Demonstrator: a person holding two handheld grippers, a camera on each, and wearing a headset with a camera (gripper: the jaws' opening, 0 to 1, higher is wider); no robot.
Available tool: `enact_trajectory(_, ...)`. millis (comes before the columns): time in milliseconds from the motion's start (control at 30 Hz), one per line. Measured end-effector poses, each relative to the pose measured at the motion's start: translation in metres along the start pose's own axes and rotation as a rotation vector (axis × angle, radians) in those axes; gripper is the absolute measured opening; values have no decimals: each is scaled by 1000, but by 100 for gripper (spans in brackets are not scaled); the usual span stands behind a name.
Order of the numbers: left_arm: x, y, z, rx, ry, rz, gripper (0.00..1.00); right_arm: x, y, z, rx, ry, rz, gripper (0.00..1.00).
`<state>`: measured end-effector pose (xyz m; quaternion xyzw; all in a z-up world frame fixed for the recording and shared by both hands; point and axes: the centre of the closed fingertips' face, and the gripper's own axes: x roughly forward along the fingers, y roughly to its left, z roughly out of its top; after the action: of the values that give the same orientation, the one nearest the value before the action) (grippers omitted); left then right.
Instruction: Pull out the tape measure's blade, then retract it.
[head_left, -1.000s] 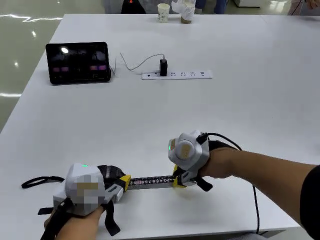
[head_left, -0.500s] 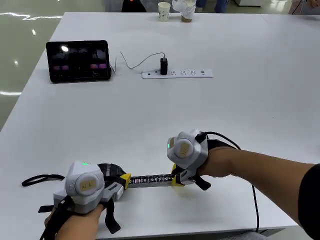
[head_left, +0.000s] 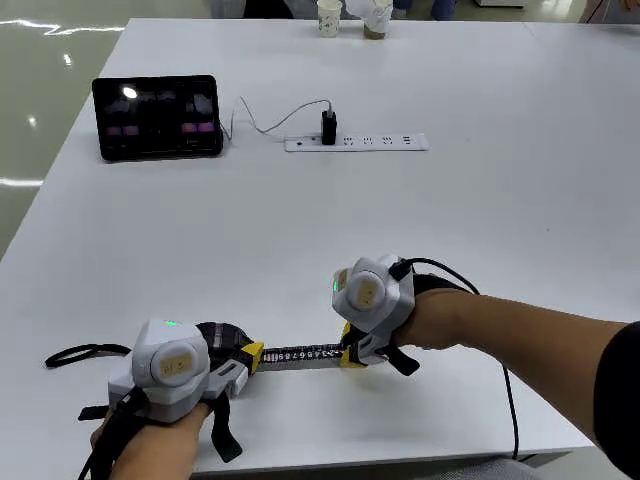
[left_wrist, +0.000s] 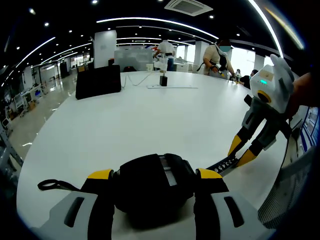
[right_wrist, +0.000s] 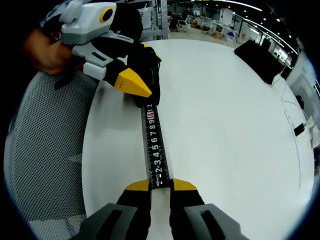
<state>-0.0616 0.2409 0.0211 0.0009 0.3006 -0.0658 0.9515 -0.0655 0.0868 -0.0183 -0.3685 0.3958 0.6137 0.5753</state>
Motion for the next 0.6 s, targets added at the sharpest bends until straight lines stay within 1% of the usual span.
enact_trajectory(200,0,0,0,-1,2,0,60,1,1,2,-7,7,-3,10)
enact_trajectory(600,0,0,0,-1,0,0,60,3,1,7,-12,-1,3,10)
